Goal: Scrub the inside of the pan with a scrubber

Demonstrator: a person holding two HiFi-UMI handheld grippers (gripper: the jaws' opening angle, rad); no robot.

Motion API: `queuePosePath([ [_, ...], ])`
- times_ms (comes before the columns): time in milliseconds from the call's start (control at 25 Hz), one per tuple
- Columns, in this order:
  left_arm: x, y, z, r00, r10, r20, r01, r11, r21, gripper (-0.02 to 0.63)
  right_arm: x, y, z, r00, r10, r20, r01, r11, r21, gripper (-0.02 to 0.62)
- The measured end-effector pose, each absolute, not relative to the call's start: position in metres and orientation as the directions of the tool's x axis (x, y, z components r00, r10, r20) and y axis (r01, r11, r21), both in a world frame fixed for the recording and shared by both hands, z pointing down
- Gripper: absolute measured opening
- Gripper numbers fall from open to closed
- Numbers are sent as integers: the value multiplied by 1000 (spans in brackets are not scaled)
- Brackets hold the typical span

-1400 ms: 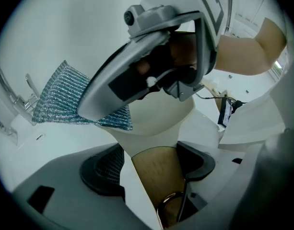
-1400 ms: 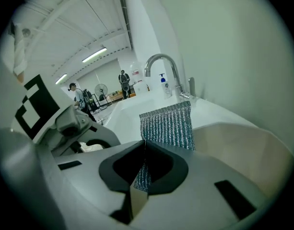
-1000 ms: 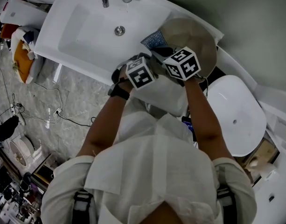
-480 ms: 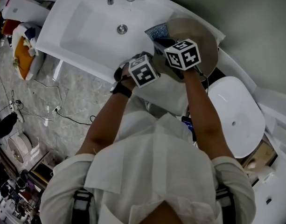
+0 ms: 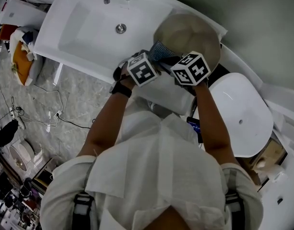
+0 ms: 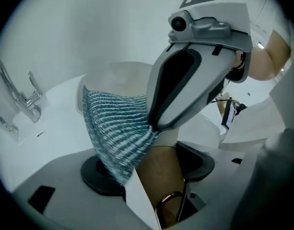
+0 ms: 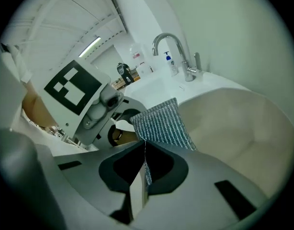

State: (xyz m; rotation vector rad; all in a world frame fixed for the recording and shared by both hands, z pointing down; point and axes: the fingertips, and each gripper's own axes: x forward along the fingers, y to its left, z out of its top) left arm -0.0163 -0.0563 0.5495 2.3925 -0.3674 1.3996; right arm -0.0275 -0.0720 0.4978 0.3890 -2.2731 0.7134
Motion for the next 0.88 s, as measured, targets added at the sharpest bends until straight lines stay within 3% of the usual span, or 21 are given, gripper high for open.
queuePosePath([
  [160, -15, -56, 549, 479, -53, 876, -387, -909, 157, 331, -11, -55, 498, -659, -44, 751, -484, 789, -379, 17],
  [440, -15, -55, 546, 478, -54, 877, -390, -907, 157, 330, -22, -47, 493, -648, -112, 753, -537, 768, -348, 17],
  [880, -16, -54, 544, 482, -56, 874, -393, -906, 158, 321, 60, -25, 498, -517, -383, 765, -765, 608, -213, 17],
])
